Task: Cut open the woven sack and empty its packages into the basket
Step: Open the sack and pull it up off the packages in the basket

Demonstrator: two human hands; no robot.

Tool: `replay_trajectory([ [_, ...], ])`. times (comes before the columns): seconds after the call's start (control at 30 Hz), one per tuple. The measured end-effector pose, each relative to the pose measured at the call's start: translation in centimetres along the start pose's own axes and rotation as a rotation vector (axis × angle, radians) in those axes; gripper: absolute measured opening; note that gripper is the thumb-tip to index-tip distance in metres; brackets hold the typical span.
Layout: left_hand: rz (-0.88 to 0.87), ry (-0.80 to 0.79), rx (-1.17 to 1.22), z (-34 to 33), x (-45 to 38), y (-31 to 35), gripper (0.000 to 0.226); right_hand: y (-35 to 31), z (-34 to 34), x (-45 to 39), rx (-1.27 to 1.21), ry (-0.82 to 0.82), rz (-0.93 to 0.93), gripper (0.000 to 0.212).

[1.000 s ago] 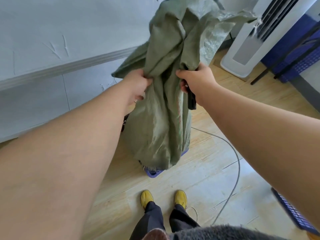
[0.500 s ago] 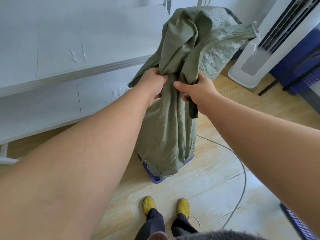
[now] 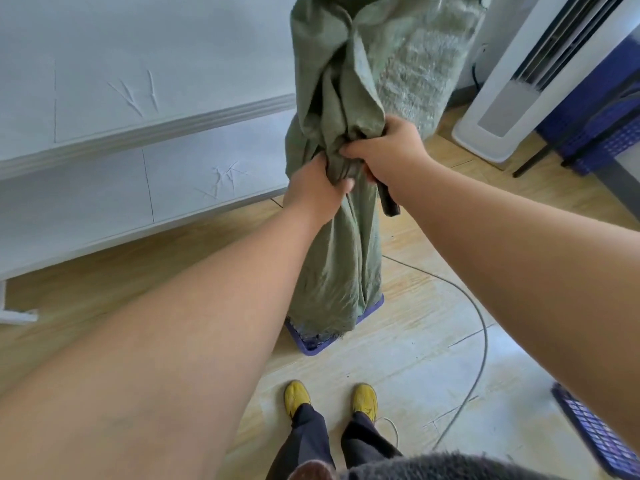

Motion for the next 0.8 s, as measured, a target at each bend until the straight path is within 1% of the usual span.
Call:
replay_trajectory([
  [0.03,-0.008,0.045,-0.026,0.5,-0.4,0.5,0.037,-0.4,0.1,0.1,-0.019,0.014,0.024,0.027],
  [0.07,-0.023,0.099,-0.001,1.3,-0.6,1.2,0.033,-1.0,0.3,0.0,-0.061,0.040,0.055,0.027],
  [0.13,-0.064,0.235,0.131,3.3,-0.6,2.6,0.030,-2.7,0.7,-0.2,-0.172,0.086,0.128,0.026],
  [0.17,-0.085,0.273,0.168,4.0,-0.6,3.0,0.029,-3.4,0.8,-0.4,-0.204,0.081,0.151,0.026],
  [0.2,-0.095,0.262,0.154,4.2,-0.9,3.3,0.030,-4.0,0.8,-0.5,-0.204,0.054,0.152,0.025],
  [0.27,-0.070,0.196,0.069,4.2,-1.3,3.1,0.032,-4.1,0.5,-0.4,-0.186,-0.021,0.096,0.023],
  [0.3,-0.056,0.210,0.079,4.6,-1.3,2.8,0.032,-4.1,0.4,-0.3,-0.201,-0.043,0.081,0.022],
  [0.37,-0.067,0.286,0.185,5.4,-1.0,2.8,0.029,-4.2,0.4,-0.4,-0.259,-0.042,0.107,0.021],
  [0.4,-0.074,0.292,0.181,5.4,-1.0,2.9,0.028,-4.2,0.4,-0.4,-0.266,-0.037,0.118,0.021],
  [0.47,-0.041,0.258,0.086,5.1,-1.2,2.8,0.025,-4.1,0.0,-0.4,-0.221,-0.055,0.115,0.024],
  [0.57,-0.001,0.293,0.023,6.3,-1.5,2.1,0.024,-3.5,-0.6,-0.3,-0.137,-0.100,0.132,0.033],
  [0.63,0.009,0.266,-0.104,6.4,-1.6,1.3,0.025,-2.8,-0.7,0.1,-0.060,-0.103,0.128,0.030],
  [0.73,0.055,0.290,-0.124,6.5,-1.8,0.4,0.026,-1.8,-1.0,0.4,0.000,-0.106,0.134,0.025],
  [0.8,0.157,0.201,-0.202,5.9,-2.2,0.0,0.028,-0.9,-1.2,0.6,0.043,-0.122,0.126,0.026],
])
Point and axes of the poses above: each hand's wrist, its own x-axis away from the middle knuckle, its own z-axis out of the back of the hand, y = z × x, the point moved 6 cm from there along -x, towards the middle knuckle, and after that the axes turned 8 degrees about z, right-handed, at the moved point
